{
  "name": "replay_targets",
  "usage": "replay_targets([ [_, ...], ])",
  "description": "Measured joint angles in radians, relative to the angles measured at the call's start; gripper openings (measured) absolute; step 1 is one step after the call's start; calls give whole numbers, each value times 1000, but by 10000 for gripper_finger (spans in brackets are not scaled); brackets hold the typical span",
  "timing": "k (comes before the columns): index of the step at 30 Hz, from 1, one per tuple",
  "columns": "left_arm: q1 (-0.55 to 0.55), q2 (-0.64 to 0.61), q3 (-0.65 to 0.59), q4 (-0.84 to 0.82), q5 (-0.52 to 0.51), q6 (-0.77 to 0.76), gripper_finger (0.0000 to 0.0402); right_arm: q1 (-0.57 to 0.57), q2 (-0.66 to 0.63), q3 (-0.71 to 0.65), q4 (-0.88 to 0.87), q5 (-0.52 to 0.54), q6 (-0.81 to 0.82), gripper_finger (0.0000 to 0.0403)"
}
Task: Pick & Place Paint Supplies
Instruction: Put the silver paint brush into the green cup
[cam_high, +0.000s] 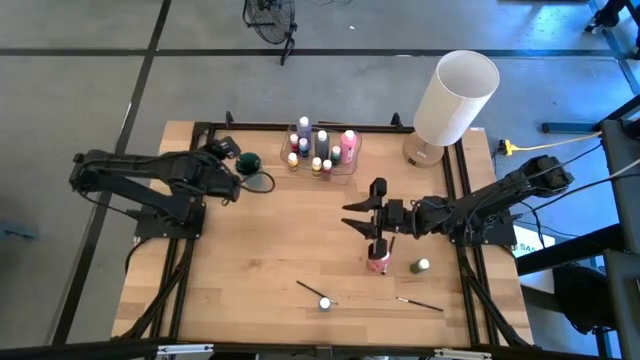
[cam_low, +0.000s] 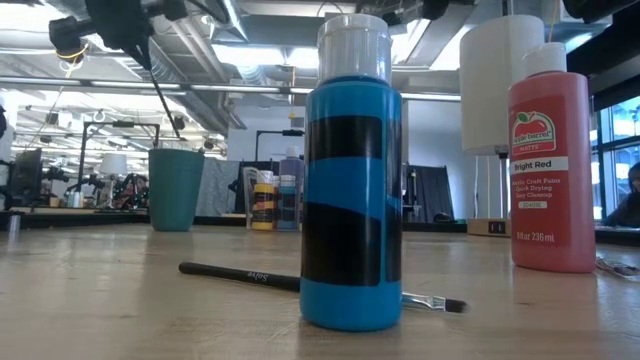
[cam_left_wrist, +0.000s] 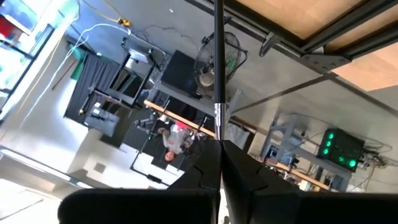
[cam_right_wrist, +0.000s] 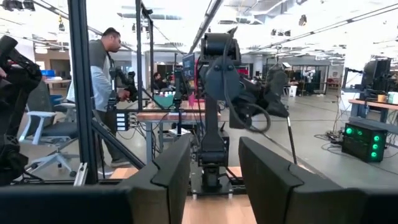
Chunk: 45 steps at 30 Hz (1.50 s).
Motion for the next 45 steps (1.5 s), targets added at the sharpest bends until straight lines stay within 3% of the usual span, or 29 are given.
replay_targets([
  [15,-24,143,0,-1,81,-144,2,36,0,0,-43,0,-12,140],
  [22,-24,142,0,-1,139,-95,2,42,0,0,-42,0,-40,140],
  [27,-9,141,0,0,120,-141,2,42,0,0,-49,0,-44,140],
  [45,29,127,0,-1,231,-193,2,42,0,0,-70,1,-42,140],
])
